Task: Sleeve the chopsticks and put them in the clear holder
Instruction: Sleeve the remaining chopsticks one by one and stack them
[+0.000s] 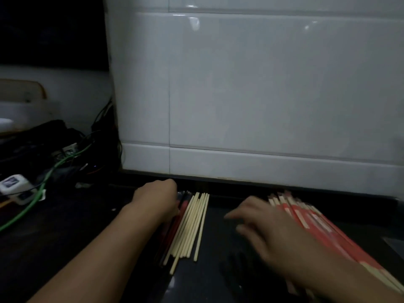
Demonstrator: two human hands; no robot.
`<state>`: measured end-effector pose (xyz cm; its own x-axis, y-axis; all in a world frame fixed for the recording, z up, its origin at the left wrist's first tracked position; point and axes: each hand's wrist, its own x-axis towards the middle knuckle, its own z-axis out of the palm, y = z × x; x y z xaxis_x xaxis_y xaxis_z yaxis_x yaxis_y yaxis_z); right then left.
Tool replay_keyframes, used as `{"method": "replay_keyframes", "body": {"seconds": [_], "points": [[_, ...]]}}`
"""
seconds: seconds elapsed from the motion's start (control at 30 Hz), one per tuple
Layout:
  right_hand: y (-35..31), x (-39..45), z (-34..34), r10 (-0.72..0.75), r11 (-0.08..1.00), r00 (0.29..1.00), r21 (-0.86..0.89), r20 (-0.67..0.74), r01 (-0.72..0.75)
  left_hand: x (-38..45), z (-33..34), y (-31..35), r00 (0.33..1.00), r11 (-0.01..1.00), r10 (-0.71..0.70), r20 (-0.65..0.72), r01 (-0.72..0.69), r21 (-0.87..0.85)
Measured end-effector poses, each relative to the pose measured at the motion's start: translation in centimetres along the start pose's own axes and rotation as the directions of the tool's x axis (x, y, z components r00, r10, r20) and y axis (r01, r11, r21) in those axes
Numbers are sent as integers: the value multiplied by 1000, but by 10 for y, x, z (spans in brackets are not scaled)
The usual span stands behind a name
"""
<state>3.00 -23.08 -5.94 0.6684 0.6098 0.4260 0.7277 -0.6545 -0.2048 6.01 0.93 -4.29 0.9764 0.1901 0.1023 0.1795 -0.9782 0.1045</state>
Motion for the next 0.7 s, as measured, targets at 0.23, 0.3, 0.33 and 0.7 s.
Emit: {"method": "replay_keyframes", "body": {"seconds": [0.23,0.3,0.33,0.7], "points": [[-21,11,41,-229,964,911,-48,344,261,12,13,-1,1000,997,-8,-28,5,-77],[-18,11,41,-249,963,908,-14,336,269,15,14,-1,999,995,-16,-50,11,-96],[-17,11,42,-263,959,909,-12,323,282,16,14,-2,998,994,-23,-66,15,-111],[4,11,41,-338,940,936,84,102,331,7,6,2,999,997,-23,-39,20,-70]]}}
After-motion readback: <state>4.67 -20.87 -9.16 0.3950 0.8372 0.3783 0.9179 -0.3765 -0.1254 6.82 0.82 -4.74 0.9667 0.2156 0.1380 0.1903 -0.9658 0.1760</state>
